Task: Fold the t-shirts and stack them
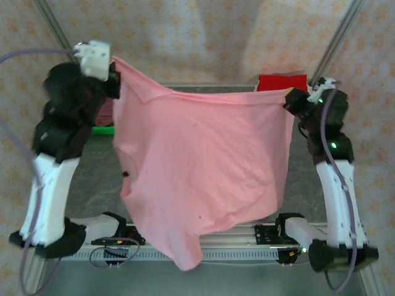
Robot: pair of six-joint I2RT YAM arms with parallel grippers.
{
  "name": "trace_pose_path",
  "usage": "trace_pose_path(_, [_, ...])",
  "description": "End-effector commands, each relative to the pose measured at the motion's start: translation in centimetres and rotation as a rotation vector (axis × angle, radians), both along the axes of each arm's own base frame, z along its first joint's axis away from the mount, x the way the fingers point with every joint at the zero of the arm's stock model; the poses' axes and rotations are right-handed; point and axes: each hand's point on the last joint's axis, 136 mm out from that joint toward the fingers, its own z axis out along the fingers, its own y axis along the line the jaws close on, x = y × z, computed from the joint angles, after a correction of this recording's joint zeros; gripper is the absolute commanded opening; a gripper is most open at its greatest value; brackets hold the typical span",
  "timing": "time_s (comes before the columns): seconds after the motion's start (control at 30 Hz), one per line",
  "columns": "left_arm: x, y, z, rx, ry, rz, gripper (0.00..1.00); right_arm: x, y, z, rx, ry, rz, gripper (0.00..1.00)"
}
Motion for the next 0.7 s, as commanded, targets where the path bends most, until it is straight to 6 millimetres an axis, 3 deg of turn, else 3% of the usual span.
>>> trace_pose_path(0.0, [6.7, -1.2, -6.3, -0.042, 0.095, -0.088, 0.00, 4.9, 0.3, -3.1, 0.000, -0.023, -0.015, 0.00])
trace_pose_path(0.07, [11.6, -1.5, -12.8, -0.051, 0.219, -0.104, 0.00, 8.6, 0.8, -7.9, 0.008, 0.051, -0.010, 0.00])
trace_pose_path(0.1, [13.8, -1.4, -15.2, -0.045, 0.257, -0.095, 0.05, 10.2, 1.1, -9.8, 0.014, 0.077, -0.010, 0.05])
trace_pose_path(0.13, [16.4, -1.0, -18.3, -0.032, 0.305, -0.066, 0.26, 11.9, 1.2, -11.7, 0.023, 0.103, -0.014, 0.19])
trace_pose_path(0.17, [18.7, -0.6, -20.0, -0.028, 0.334, -0.035, 0.31, 13.6, 1.3, -13.3, 0.036, 0.129, -0.022, 0.31])
trace_pose_path(0.23, [22.3, -0.4, -21.3, -0.048, 0.352, -0.005, 0.28, 16.2, 1.5, -14.7, 0.050, 0.146, -0.020, 0.43])
trace_pose_path(0.3, [24.5, -0.7, -20.2, -0.096, 0.312, 0.013, 0.52, 17.7, 1.4, -14.9, 0.051, 0.157, -0.031, 0.57])
trace_pose_path(0.4, [24.1, -0.9, -17.0, -0.201, 0.238, 0.040, 0.54, 17.6, 1.2, -13.1, 0.022, 0.119, -0.040, 0.58])
trace_pose_path(0.47, [22.8, -0.8, -17.1, -0.261, 0.290, 0.074, 0.53, 16.2, 1.3, -12.7, 0.004, 0.128, -0.028, 0.58])
trace_pose_path(0.57, [20.0, -2.8, -21.4, -0.308, 0.481, 0.093, 0.53, 13.0, 2.6, -13.2, -0.054, 0.169, 0.010, 0.58])
trace_pose_path(0.67, [16.7, -3.5, -24.8, -0.381, 0.474, 0.132, 0.52, 9.8, 3.7, -14.5, -0.103, 0.201, 0.030, 0.58])
